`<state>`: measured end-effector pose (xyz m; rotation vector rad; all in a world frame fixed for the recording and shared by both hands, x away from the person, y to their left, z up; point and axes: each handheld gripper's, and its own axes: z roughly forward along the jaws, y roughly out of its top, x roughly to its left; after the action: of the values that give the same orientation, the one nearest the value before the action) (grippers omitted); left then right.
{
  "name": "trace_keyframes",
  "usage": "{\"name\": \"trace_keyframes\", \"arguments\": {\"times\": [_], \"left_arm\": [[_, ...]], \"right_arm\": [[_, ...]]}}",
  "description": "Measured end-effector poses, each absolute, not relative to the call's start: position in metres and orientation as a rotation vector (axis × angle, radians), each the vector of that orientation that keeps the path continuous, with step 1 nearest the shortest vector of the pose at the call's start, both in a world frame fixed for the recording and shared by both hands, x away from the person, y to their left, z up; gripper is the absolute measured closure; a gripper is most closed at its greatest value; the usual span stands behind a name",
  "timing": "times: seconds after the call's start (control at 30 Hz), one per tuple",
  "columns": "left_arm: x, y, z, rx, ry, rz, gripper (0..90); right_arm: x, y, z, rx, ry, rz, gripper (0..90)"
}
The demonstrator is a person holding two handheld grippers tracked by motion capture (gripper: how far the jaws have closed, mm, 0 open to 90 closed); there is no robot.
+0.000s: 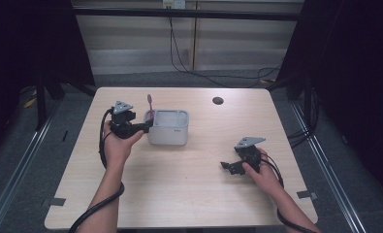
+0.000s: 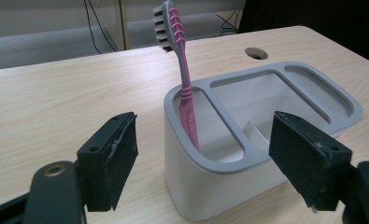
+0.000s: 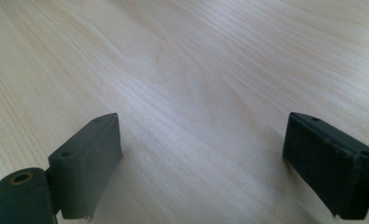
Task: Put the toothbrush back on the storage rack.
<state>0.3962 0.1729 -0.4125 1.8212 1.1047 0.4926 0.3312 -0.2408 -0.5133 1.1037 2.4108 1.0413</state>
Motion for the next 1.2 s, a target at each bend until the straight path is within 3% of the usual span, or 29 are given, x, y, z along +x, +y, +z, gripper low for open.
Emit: {"name": "trace_keyframes", "arguments": {"times": [1.2], "left_arm": [[0.375, 0.185, -0.424, 1.875, 1.043, 0.434, 22.9]], "right_arm": [[0.331, -0.241, -0.513, 1.104, 2.411, 1.042, 11.0]]}}
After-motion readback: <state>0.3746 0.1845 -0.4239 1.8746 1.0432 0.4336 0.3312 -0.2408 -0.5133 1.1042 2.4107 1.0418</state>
